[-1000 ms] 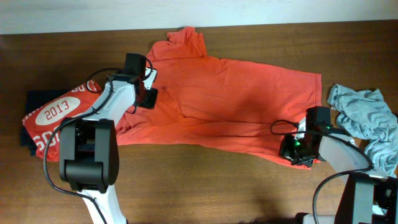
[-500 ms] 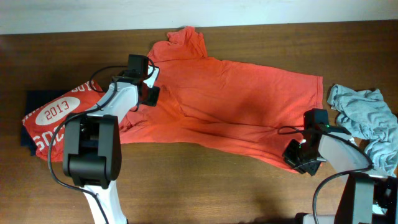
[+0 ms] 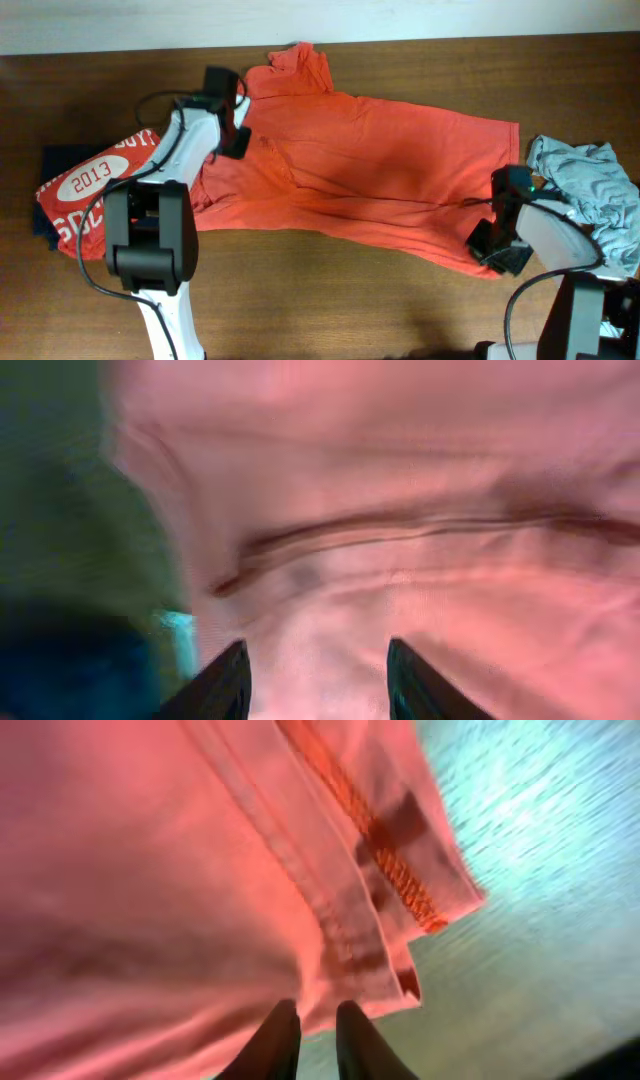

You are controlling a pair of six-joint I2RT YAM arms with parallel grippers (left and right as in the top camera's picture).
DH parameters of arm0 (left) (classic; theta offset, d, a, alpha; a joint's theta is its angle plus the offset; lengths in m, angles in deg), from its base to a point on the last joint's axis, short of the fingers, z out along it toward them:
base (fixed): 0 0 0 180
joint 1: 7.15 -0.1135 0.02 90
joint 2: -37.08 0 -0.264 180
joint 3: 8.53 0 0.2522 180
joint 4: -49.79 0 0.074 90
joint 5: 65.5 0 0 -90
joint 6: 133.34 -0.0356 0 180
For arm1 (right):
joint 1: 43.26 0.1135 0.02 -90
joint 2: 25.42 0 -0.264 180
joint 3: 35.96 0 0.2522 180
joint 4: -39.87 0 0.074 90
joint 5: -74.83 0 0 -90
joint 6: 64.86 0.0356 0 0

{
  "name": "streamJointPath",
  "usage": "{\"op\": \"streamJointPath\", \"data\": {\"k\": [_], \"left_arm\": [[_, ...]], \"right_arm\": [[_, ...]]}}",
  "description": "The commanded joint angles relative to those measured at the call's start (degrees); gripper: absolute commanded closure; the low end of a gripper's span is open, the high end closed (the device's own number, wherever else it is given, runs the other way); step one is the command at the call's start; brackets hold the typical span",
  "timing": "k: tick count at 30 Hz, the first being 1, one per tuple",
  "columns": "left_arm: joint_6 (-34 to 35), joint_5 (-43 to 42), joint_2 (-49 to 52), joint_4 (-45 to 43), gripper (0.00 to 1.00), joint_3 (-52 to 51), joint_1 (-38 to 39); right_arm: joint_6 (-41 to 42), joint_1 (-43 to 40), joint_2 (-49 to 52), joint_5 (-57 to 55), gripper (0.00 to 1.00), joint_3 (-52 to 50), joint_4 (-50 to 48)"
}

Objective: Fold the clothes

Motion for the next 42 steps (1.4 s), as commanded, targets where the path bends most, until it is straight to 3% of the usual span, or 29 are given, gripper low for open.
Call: {"op": "streamJointPath", "data": {"k": [1, 4, 6, 8, 10, 16, 20, 29, 42], "left_arm": [[-0.02, 0.81, -2.21, 5.70, 0.54, 10.16, -0.33], [-0.02, 0.37, -2.89, 10.71, 0.48, 15.93, -0.33], [-0.02, -0.68, -3.06, 14.10, 0.48, 18.29, -0.33], [0.15, -2.75, -3.06, 17.16, 0.49, 18.62, -0.33], [1.90, -5.90, -2.84, 21.31, 0.58, 18.45, -0.33], [9.18, -7.85, -2.58, 27.41, 0.59, 12.98, -0.33], [12.09, -10.82, -2.58, 25.70, 0.59, 4.72, -0.33], [20.85, -11.26, -2.58, 12.33, 0.64, -13.11, -0.33], [25.31, -19.02, -2.60, 14.73, 0.75, -23.32, -0.33]], "right_arm": [[-4.39, -0.07, -3.15, 0.70, 0.80, 7.26, 1.51], [-11.85, -0.07, -4.76, 5.01, 0.69, 12.35, 2.16], [-16.09, -0.07, -4.94, 9.31, 0.69, 14.99, 2.60], [-16.39, -0.07, -4.94, 13.27, 0.69, 15.72, 2.99], [-16.39, 0.00, -4.74, 16.92, 0.69, 15.56, 3.98], [-16.33, 0.11, -3.15, 17.84, 0.69, 12.26, 5.99], [-15.96, 0.09, -1.22, 17.84, 0.69, 8.26, 4.81], [-9.14, -0.07, 3.26, 16.79, 0.69, -2.10, -8.39], [1.07, -1.81, 4.00, -0.33, 0.75, -5.97, -10.21]]}}
